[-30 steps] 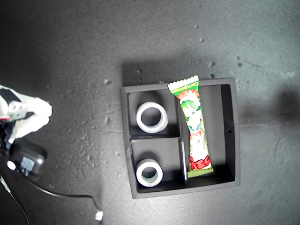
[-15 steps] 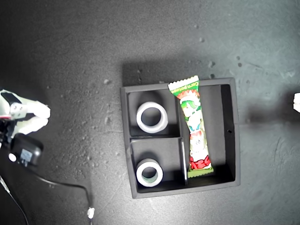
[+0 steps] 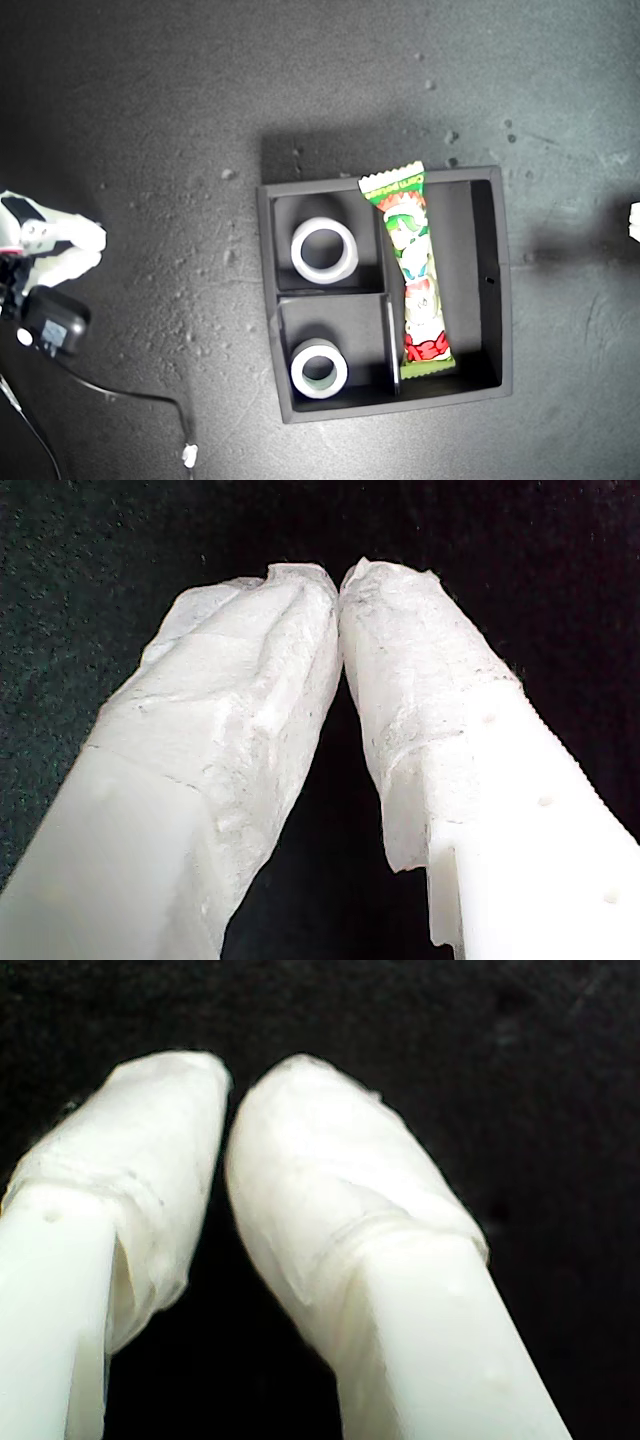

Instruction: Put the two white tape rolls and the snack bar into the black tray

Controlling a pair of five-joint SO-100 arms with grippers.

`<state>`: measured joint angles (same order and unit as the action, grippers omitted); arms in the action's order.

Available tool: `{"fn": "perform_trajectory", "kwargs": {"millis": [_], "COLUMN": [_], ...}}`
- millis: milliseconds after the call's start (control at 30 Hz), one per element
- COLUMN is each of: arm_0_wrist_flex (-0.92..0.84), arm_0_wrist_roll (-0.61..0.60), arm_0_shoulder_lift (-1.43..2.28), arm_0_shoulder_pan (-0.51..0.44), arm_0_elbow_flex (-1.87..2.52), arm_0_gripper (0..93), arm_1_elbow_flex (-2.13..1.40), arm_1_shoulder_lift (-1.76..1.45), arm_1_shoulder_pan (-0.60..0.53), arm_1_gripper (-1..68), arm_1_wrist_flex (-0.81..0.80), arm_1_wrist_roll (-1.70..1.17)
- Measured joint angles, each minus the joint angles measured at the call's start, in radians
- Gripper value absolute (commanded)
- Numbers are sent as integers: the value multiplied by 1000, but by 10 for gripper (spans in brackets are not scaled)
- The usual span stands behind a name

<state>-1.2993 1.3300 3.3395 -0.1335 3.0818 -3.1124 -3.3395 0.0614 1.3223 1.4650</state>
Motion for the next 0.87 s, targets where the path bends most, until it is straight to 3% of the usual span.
{"fn": "perform_trajectory", "kwargs": {"millis": [333, 867], "arm_0_wrist_flex": [-29, -58], "arm_0_wrist_roll": [29, 6], "arm_0_shoulder_lift": [0, 0], "arm_0_shoulder_pan": [74, 74], "arm_0_elbow_flex": [0, 0], "arm_0_gripper": [2, 2], "arm_1_elbow_flex": [0, 0], "arm_1_shoulder_lift": [-11, -11], "arm_1_shoulder_pan": [3, 3], "arm_1_gripper": [0, 0], "arm_1_wrist_flex": [15, 15], "arm_1_wrist_roll": [-143, -147]}}
